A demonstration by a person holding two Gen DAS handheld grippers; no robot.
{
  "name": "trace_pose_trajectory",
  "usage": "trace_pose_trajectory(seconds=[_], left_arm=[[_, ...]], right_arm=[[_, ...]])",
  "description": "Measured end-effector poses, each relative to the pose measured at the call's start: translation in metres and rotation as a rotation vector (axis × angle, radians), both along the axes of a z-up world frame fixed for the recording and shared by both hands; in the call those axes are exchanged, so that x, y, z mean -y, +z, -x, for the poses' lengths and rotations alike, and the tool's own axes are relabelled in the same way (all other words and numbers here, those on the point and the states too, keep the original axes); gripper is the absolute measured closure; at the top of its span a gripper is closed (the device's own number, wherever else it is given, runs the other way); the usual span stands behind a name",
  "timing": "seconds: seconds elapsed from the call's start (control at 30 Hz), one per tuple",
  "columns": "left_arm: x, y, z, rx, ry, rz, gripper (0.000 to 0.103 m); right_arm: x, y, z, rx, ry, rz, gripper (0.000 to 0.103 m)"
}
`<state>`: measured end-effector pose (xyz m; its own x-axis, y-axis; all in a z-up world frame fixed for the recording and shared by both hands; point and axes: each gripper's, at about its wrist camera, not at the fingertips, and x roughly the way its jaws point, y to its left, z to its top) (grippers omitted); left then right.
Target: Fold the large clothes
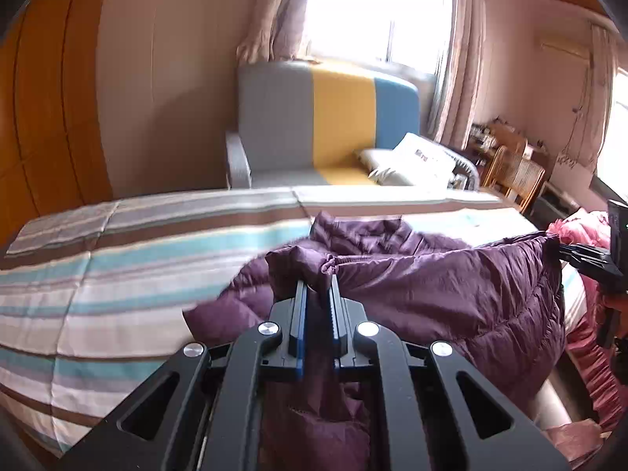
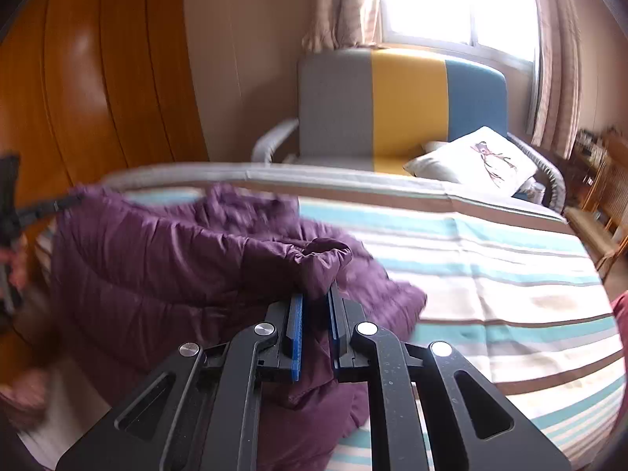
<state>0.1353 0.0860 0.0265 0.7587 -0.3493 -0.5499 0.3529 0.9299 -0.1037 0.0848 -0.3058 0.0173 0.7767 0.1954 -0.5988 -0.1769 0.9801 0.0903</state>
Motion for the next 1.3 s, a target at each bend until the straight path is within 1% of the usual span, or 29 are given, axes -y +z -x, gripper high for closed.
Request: trace_pose_trajectory(seconds=[0.03, 0.1, 0.17, 0.23, 0.3, 0.4, 0.5, 0.57, 0.63, 0.73, 0.9, 1.0, 1.1, 1.17, 1.27, 1.3], left_arm=[[-0.001, 0.004, -0.003, 0.002, 0.002, 0.017, 0.094], [-0.003, 0.009, -0.016, -0.013, 0.015, 0.031, 0.094], [0.001, 0.006, -0.033, -0.039, 0.03, 0.031, 0.094], [0.003, -0.002, -0.056, -0.084, 0.051, 0.041, 0.094], [0.005, -0.01, -0.074, -0.111, 0.068, 0.04, 0.094], [0.013, -0.024, -0.102, -0.147, 0.083, 0.003, 0.094], [0.02, -0.044, -0.132, -0.208, 0.105, -0.033, 0.094], [0.025, -0.055, -0.144, -0.234, 0.115, -0.059, 0.094], [0.03, -0.067, -0.155, -0.245, 0.125, -0.094, 0.094], [0.035, -0.08, -0.168, -0.256, 0.139, -0.116, 0.093], [0.047, -0.095, -0.181, -0.263, 0.151, -0.174, 0.092], [0.05, -0.105, -0.184, -0.265, 0.154, -0.188, 0.09], [0.053, -0.12, -0.183, -0.247, 0.159, -0.198, 0.088], [0.057, -0.123, -0.181, -0.229, 0.166, -0.215, 0.088], [0.063, -0.126, -0.18, -0.209, 0.177, -0.253, 0.087], [0.065, -0.125, -0.179, -0.206, 0.178, -0.265, 0.087]], right_arm=[[0.006, 0.006, -0.006, -0.008, -0.001, -0.046, 0.092], [0.01, 0.008, -0.019, -0.025, -0.005, -0.092, 0.092], [0.018, 0.004, -0.041, -0.058, -0.022, -0.154, 0.092], [0.024, -0.003, -0.058, -0.088, -0.043, -0.221, 0.092], [0.028, -0.01, -0.076, -0.116, -0.064, -0.25, 0.092], [0.031, -0.024, -0.101, -0.163, -0.095, -0.279, 0.092], [0.033, -0.041, -0.123, -0.221, -0.122, -0.268, 0.092], [0.032, -0.059, -0.138, -0.261, -0.141, -0.25, 0.092], [0.031, -0.073, -0.146, -0.28, -0.157, -0.236, 0.092], [0.03, -0.089, -0.154, -0.283, -0.185, -0.232, 0.092], [0.02, -0.106, -0.168, -0.294, -0.2, -0.163, 0.092], [0.021, -0.116, -0.173, -0.303, -0.206, -0.146, 0.092], [0.023, -0.125, -0.171, -0.284, -0.207, -0.162, 0.092], [0.024, -0.127, -0.17, -0.273, -0.212, -0.173, 0.091], [0.023, -0.127, -0.17, -0.273, -0.217, -0.162, 0.089], [0.022, -0.126, -0.17, -0.274, -0.22, -0.152, 0.087]])
